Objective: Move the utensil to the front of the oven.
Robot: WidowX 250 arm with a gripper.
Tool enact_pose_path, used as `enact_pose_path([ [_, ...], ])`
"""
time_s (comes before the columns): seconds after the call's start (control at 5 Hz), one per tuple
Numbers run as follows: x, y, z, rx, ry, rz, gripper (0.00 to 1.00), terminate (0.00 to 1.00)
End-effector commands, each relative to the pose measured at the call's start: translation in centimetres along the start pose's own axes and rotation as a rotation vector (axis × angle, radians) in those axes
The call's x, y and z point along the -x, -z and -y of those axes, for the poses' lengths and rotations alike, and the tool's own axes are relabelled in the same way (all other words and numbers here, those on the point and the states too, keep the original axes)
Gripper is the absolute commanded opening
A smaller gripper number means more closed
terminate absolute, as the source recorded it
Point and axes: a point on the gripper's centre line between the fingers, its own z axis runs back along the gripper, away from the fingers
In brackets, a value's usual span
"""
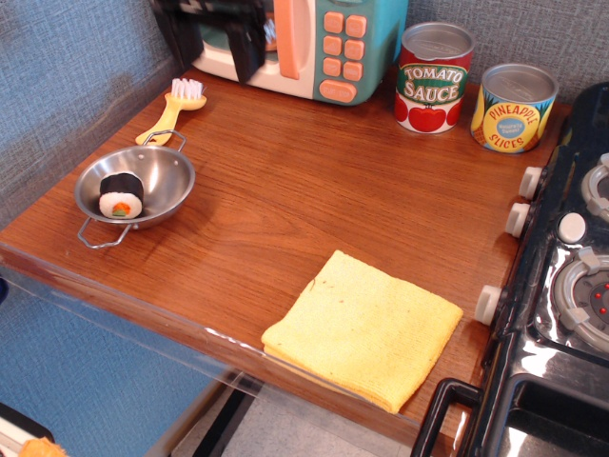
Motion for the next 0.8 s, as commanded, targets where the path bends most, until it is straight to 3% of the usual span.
enact_pose_path([
  [0.0, 3.32, -0.21, 2.75, -0.035, 0.109, -0.018, 1.0, 0.0],
  [0.2, 3.86, 0.08, 3.4, -0.082, 0.121, -0.024, 1.0, 0.0],
  [0.4, 3.86, 0.08, 3.4, -0.082, 0.121, -0.024, 1.0, 0.0],
  [0.6, 3.86, 0.08, 3.4, -0.082, 0.121, -0.024, 1.0, 1.0],
])
